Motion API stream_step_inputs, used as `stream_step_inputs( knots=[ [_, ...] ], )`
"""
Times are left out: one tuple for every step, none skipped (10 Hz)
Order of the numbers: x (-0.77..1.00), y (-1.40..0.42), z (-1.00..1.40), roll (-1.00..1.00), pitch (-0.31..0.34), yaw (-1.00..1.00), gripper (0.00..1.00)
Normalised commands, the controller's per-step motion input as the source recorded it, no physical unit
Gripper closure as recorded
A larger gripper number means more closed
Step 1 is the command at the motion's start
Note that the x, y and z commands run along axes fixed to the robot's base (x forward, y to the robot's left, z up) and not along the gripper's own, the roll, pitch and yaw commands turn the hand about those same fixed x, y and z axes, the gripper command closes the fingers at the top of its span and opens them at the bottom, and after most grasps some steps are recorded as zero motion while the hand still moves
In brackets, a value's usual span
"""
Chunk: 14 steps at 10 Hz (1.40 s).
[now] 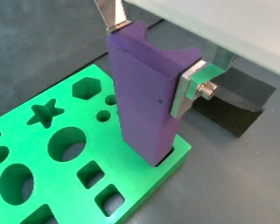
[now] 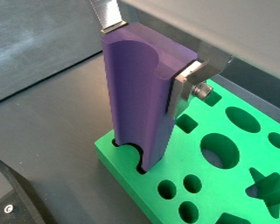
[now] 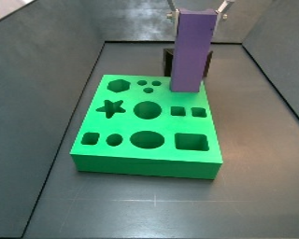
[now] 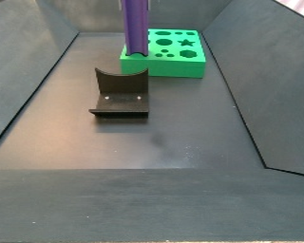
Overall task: Pick up the arch object. Move up. Move to above the board. Insert the arch object.
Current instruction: Insert the arch object.
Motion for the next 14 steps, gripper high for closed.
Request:
stream_step_inputs(
  knots=[
    [0.0, 0.1, -0.28, 0.17, 0.0, 0.0, 1.0],
    [0.0, 0.0, -0.13, 0.1, 0.0, 0.0, 1.0],
    [0.0, 0.0, -0.03, 0.04, -0.026, 0.0, 1.0],
    [0.0, -0.01, -0.13, 0.09, -0.08, 0.0, 1.0],
    [0.0, -0.06, -0.53, 0.33, -0.134, 0.02, 1.0],
    [-0.05, -0.11, -0.55, 0.37, -0.14, 0.0, 1.0],
    [0.0, -0.09, -0.49, 0.39, -0.146, 0.0, 1.0],
    [0.29, -0.12, -0.38, 0.45, -0.097, -0.23, 1.0],
    [0.17, -0.14, -0.44, 0.46, -0.043, -0.28, 1.0],
    [0.08, 0.0, -0.63, 0.36, -0.036, -0.18, 1.0],
    [0.11, 0.0, -0.73, 0.31, -0.03, -0.11, 1.0],
    [0.06, 0.0, -0.78, 0.26, -0.07, -0.08, 1.0],
    [0.0, 0.0, -0.9, 0.17, -0.084, 0.0, 1.0],
    [0.0, 0.16, -1.0, 0.02, -0.076, 0.11, 1.0]
  ],
)
